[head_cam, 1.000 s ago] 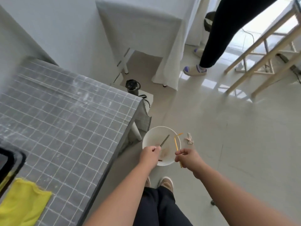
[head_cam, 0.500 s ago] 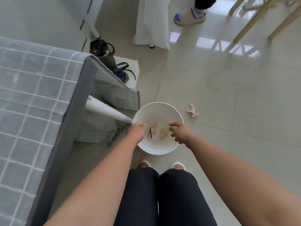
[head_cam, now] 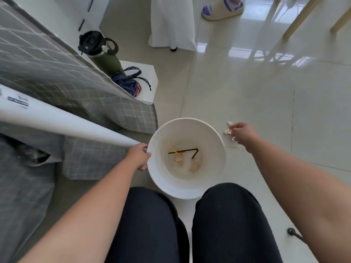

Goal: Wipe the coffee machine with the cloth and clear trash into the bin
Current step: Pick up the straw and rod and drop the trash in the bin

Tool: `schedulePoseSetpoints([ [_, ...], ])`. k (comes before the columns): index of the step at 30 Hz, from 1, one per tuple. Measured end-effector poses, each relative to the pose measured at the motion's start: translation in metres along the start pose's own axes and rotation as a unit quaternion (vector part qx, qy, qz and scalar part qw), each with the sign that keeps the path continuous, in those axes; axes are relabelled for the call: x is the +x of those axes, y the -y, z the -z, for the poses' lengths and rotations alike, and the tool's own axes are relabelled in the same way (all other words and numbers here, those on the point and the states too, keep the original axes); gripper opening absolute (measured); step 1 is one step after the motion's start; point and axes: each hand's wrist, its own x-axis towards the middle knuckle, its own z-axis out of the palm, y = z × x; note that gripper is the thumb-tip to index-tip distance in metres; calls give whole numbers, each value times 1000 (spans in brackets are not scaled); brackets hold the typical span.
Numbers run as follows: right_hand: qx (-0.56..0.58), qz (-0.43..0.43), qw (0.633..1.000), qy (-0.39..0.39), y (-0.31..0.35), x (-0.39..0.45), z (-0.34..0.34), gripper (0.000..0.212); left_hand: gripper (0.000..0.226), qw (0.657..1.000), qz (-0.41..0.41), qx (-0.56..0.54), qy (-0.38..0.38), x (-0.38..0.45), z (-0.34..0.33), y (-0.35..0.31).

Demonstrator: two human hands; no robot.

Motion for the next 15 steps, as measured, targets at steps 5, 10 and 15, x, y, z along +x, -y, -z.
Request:
schedulePoseSetpoints([
  [5, -16, 8, 1000, -13, -21, 42, -4, 21, 21, 990, -85, 88, -75, 17, -4, -10],
  [10, -95, 5, 995, -19, -43, 63, 0, 23, 15, 984, -83, 101, -120, 26, -9, -19],
  [15, -221, 19, 975, 2, -66, 93, -7, 34, 13, 985, -67, 71, -141, 33, -18, -17],
])
